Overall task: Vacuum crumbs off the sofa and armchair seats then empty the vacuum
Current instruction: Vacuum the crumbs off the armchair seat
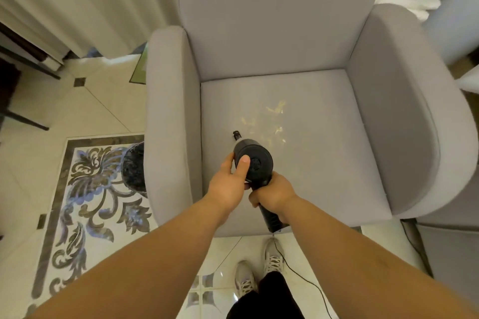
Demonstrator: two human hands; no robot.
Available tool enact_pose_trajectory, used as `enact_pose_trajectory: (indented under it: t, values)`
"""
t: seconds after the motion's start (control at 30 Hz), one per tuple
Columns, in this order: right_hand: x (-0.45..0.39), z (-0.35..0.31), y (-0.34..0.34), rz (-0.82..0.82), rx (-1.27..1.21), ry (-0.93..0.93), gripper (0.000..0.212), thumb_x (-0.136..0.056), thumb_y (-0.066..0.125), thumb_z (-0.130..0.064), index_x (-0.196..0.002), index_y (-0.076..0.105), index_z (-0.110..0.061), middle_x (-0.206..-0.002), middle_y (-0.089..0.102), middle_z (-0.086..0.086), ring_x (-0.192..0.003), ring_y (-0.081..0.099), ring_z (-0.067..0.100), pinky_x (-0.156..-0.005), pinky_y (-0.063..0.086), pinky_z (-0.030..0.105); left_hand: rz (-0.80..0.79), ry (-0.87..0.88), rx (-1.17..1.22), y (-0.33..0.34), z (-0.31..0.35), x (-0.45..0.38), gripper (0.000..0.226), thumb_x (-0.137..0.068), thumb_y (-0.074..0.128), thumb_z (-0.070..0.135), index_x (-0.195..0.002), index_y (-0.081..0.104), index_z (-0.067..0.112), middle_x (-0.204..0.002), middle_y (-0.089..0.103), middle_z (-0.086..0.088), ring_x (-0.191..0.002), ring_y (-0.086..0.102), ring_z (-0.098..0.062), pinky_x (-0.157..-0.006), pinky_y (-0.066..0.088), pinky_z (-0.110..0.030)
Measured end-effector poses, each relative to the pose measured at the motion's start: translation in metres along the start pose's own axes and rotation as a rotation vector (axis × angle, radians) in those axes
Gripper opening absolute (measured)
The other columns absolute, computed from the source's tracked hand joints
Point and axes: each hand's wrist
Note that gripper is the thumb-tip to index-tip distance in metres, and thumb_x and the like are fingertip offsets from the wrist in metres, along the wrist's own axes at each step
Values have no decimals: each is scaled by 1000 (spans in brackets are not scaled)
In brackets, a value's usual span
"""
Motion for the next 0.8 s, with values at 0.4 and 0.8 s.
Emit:
enact_pose_trajectory:
  t: [0.4,0.8]
  values:
    - [25,18,-53,53,11,53,40,-61,69,4,-99,64,-9,-87,68,10,-76,60,27,-68,53,35,-143,7,43,42,26,23,60,-95,43,51,-148,25,30,-131,57,-5,-94,67,-18,-89,45,-31]
    - [-29,-31,-22,-34,57,-31,46,-64,72,1,-105,59,-16,-95,66,8,-85,62,29,-79,57,42,0,-26,95,1,34,-24,58,-95,43,51,-147,28,31,-130,58,-4,-94,67,-17,-97,46,-37]
Point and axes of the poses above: each hand's wrist, its own x-axis away from the middle knuckle, its own y-axis out of the palm, z = x × y
